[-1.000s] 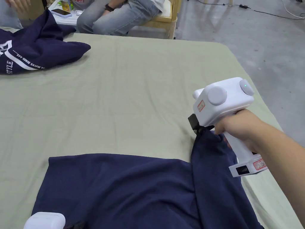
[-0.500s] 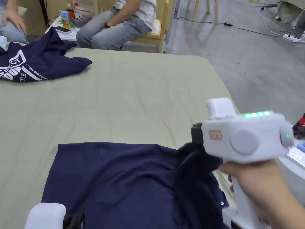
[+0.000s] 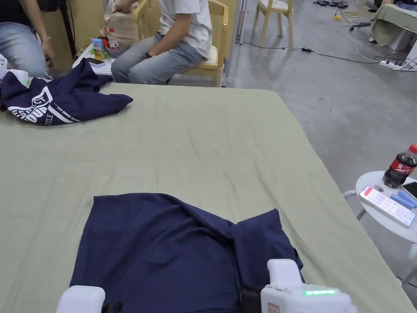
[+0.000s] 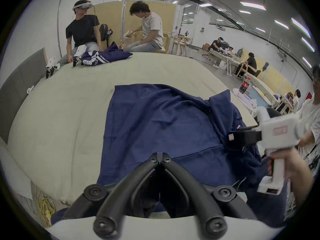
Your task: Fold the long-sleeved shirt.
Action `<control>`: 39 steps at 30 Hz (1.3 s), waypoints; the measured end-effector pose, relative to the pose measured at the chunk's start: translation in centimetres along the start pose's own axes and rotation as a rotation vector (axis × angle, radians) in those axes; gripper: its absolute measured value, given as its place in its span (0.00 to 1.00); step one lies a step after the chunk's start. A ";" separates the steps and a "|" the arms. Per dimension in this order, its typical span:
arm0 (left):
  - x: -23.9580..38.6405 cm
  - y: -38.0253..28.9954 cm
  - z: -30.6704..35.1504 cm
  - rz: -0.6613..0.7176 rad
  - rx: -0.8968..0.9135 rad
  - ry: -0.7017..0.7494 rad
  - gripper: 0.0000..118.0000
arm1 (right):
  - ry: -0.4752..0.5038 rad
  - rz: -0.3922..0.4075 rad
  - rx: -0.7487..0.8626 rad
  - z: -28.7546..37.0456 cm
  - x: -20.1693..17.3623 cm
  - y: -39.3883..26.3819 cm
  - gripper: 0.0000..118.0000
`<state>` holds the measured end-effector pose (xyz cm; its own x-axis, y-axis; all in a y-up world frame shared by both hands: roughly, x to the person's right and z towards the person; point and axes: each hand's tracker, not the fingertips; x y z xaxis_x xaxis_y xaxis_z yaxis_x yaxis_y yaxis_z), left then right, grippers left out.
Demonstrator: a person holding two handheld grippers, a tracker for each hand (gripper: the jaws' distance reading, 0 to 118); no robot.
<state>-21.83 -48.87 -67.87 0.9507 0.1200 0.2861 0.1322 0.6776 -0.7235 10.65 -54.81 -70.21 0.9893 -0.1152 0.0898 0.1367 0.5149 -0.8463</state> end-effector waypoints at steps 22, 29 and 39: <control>-0.1 -1.5 1.2 0.023 0.013 -0.016 0.00 | -0.020 0.049 0.274 10.4 1.5 -3.4 0.00; -0.7 -0.6 0.3 0.036 0.003 -0.026 0.00 | 0.085 0.039 0.136 5.2 3.5 11.8 0.38; -2.2 0.6 -1.8 0.074 -0.011 -0.003 0.00 | 0.023 -0.094 -0.287 -10.3 6.4 17.0 0.82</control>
<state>-23.32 -50.03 -70.10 0.9572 0.1714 0.2333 0.0648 0.6588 -0.7495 18.81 -55.55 -89.46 0.9711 -0.1717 0.1656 0.2042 0.2401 -0.9490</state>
